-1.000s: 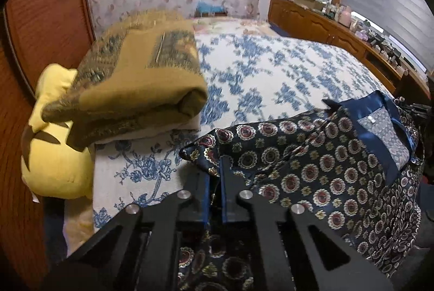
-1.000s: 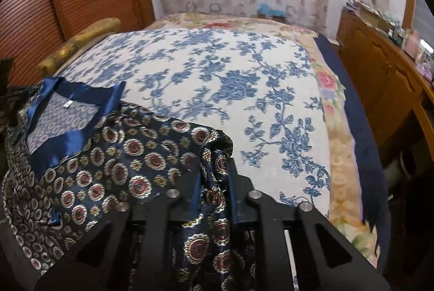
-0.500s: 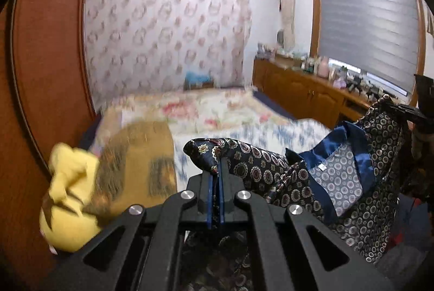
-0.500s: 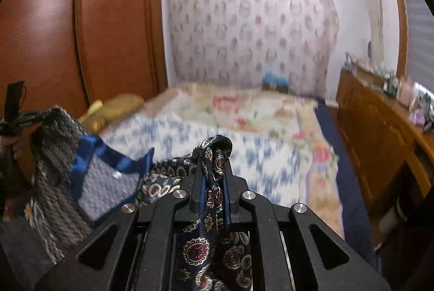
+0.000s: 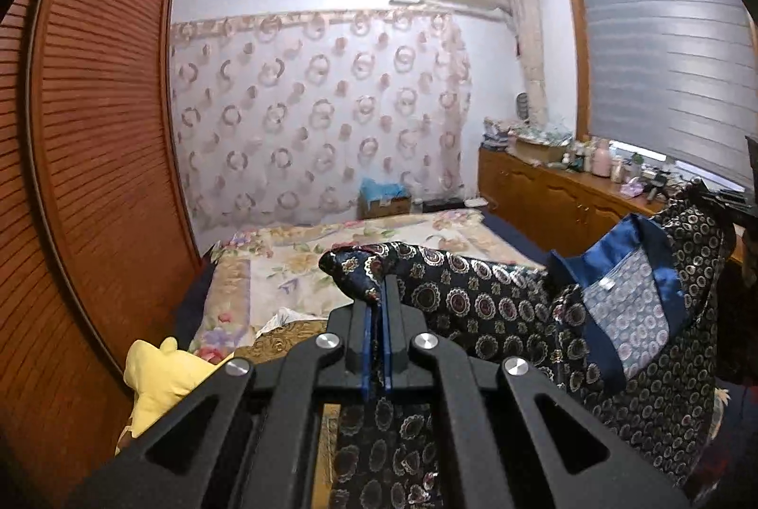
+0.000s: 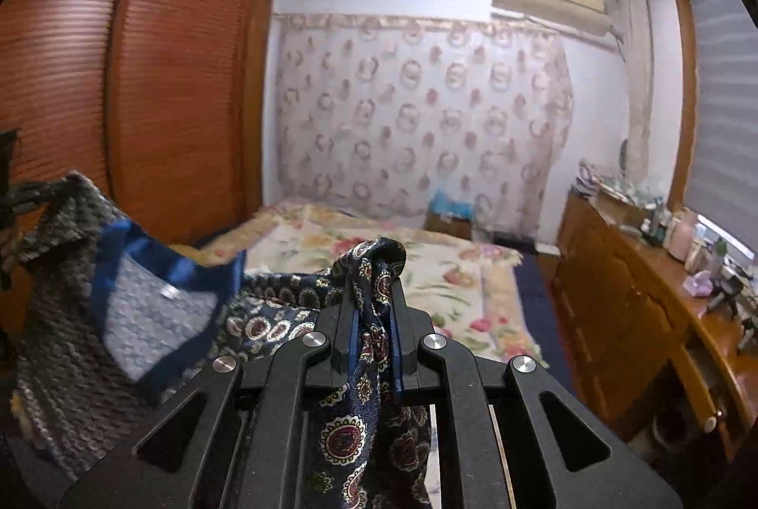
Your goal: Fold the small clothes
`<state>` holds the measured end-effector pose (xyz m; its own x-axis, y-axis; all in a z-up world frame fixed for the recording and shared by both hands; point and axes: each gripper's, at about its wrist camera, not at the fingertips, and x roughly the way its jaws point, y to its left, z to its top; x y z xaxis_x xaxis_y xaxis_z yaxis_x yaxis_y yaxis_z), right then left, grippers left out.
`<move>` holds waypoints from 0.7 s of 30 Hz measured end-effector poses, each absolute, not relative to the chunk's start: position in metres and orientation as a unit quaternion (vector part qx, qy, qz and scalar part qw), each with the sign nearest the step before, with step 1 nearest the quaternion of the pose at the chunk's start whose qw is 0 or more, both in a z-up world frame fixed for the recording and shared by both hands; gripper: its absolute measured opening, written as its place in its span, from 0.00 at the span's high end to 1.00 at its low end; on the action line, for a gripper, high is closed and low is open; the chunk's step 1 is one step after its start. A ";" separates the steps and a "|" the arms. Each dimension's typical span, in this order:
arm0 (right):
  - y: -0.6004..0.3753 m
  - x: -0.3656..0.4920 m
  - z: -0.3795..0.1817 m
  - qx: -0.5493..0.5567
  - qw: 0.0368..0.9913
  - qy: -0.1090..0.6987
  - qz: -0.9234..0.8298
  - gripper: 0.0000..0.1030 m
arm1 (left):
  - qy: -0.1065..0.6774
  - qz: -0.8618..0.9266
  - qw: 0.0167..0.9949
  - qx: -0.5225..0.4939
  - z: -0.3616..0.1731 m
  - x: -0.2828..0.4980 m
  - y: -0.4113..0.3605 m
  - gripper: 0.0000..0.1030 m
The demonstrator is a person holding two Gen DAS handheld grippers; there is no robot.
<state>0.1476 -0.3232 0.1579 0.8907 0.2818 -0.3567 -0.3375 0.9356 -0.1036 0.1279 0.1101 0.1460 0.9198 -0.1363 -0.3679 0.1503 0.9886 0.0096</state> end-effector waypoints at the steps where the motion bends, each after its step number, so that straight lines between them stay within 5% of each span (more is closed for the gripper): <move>1: -0.326 0.160 0.150 -0.078 0.968 0.183 0.151 0.93 | 0.197 -0.069 0.978 0.016 0.140 0.142 0.114 0.99; 8: -0.334 0.226 0.084 -0.060 0.953 0.267 0.129 0.90 | 0.272 -0.052 0.960 0.027 0.079 0.199 0.103 0.99; 14: -0.325 0.259 0.019 -0.067 0.931 0.343 0.105 0.64 | 0.338 -0.051 0.940 0.008 0.021 0.220 0.105 0.92; 21: -0.302 0.249 -0.003 -0.088 0.923 0.354 0.126 0.56 | 0.352 -0.069 0.933 -0.016 0.005 0.198 0.110 0.68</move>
